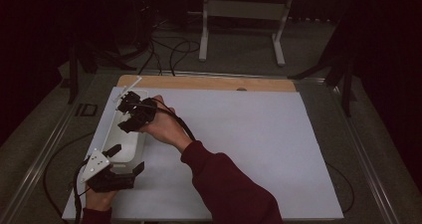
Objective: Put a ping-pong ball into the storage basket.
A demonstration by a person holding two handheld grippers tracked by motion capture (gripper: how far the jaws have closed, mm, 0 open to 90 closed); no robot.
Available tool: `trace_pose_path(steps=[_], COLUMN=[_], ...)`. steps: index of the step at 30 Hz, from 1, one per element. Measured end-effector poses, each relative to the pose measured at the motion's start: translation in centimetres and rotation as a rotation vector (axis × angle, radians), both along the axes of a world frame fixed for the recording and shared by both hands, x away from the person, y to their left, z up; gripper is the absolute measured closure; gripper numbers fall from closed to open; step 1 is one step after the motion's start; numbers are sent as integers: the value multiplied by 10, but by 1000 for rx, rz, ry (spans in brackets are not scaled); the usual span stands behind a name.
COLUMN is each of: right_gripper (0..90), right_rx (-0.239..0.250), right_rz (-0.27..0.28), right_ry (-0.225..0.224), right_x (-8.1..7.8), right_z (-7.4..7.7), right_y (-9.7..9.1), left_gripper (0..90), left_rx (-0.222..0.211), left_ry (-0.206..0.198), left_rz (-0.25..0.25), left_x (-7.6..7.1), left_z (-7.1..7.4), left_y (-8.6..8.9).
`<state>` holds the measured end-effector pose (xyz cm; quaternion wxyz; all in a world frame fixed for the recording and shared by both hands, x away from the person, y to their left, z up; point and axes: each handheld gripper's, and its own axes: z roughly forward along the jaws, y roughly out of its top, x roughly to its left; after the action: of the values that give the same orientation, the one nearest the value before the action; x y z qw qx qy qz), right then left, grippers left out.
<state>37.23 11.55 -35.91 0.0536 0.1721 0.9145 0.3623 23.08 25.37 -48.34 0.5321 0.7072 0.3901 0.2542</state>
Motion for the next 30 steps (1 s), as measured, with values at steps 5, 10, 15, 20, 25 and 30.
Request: trace_pose_path(steps=[5,10,15,20,25,30], right_gripper=[505,370,172,119,97,94], right_rx=[-5,22,13,2,4,6], right_rz=[6,29,51,39,18,18], right_ry=[-5,16,-5,-19,-24,-26], right_x=[-1,-2,-4,-3,-3,-2], right_z=[1,1,2,4,5,5], right_y=[7,15,16,9,3,-3], left_gripper=[0,0,0,0,0,0], left_rx=[-2,-5,-8,-5,-4,-6], left_ry=[-1,-2,-3,-4,-4,-3], left_rz=[0,2,5,5,7,8], left_x=[0,0,0,0,0,0], left_z=[0,0,0,0,0,0], left_y=[0,0,1,0,1,1])
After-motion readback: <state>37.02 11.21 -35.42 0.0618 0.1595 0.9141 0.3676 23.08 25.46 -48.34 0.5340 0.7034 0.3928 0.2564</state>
